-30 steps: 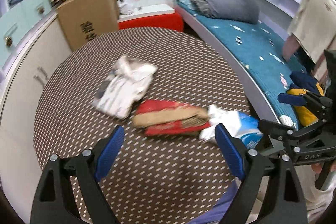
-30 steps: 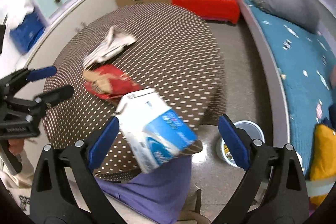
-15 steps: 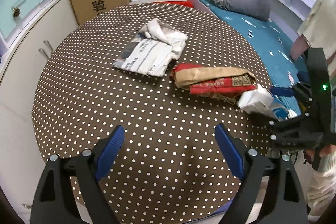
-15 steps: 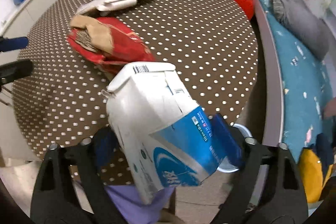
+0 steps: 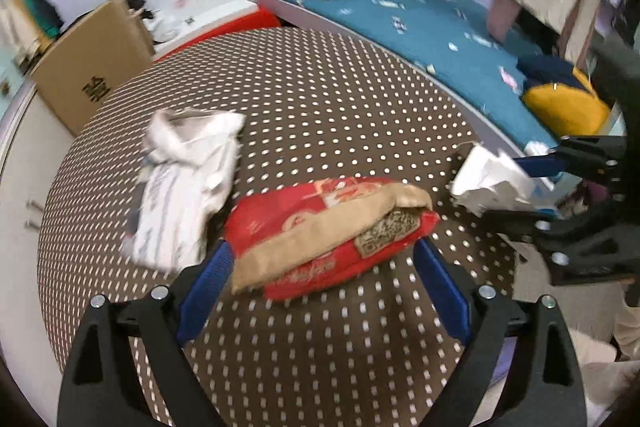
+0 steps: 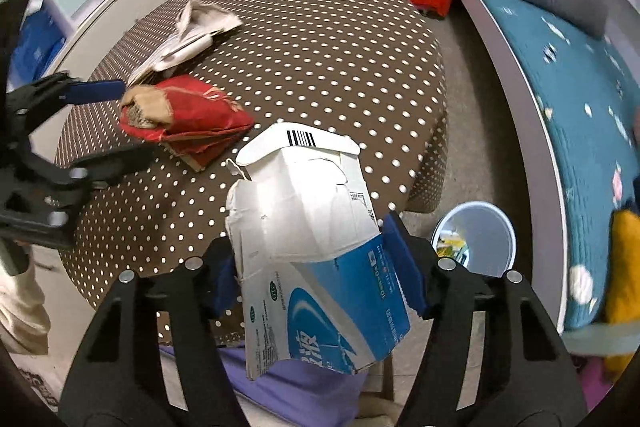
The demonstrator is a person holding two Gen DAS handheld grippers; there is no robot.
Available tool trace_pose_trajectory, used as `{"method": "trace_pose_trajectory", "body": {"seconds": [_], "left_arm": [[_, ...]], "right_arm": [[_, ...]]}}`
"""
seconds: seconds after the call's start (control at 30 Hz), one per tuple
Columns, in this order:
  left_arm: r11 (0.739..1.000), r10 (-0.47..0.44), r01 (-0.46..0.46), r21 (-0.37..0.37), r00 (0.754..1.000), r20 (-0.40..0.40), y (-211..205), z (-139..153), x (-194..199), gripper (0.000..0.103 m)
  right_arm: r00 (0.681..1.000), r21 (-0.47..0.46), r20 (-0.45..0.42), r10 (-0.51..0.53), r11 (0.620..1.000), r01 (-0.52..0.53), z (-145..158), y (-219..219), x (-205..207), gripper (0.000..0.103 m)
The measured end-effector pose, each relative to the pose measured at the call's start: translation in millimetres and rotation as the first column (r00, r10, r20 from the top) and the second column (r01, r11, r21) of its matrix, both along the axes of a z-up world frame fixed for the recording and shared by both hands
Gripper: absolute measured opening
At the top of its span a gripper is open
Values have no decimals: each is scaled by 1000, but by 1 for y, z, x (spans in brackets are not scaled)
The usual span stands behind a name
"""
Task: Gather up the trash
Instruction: 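Grasp the red snack bag with the left tool while the right tool holds the tissue box, then carry the red bag and tissue box over the bucket and open both tools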
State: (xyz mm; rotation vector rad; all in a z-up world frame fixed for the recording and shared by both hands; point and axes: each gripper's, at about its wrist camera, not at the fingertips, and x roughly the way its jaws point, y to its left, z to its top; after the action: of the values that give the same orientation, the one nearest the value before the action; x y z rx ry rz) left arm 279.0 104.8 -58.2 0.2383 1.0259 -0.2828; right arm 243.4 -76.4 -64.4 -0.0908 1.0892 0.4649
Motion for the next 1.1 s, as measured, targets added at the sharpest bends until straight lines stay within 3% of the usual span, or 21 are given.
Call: {"method": "trace_pose_trajectory", "body": {"seconds": [0.1,0.2,0.3,0.37,0.5,0.7,1.1], "left_arm": [[998,-22,22,60,1000,-9,-12,-15,12,90],[997,-9,9,70,1000,-12,-17,-24,17,89],[998,27,-27,50,999,18,-16,-18,12,71],[997,73,-73,33,997,18,-12,-14,10,68],[986,167,-167,-31,986,7,6,-7,4,66],[969,232,-230,-91,973,7,18,3,-3,66],[981,165,-163,-106,986,15,-30,12,2,66]], "right_arm": [[999,11,-7,-37,999,37,0,0,4,67],[998,-12,2,-61,998,61,-1,7,11,71],[998,-51,3,-59,997,59,-6,18,19,73],[998,-78,25,-54,995,56,-6,22,21,71],[999,-57,11,-49,997,49,-5,22,24,63],[998,-41,9,-69,997,70,1,12,24,62],[987,-14,43,-155,988,156,18,-37,19,62]]}}
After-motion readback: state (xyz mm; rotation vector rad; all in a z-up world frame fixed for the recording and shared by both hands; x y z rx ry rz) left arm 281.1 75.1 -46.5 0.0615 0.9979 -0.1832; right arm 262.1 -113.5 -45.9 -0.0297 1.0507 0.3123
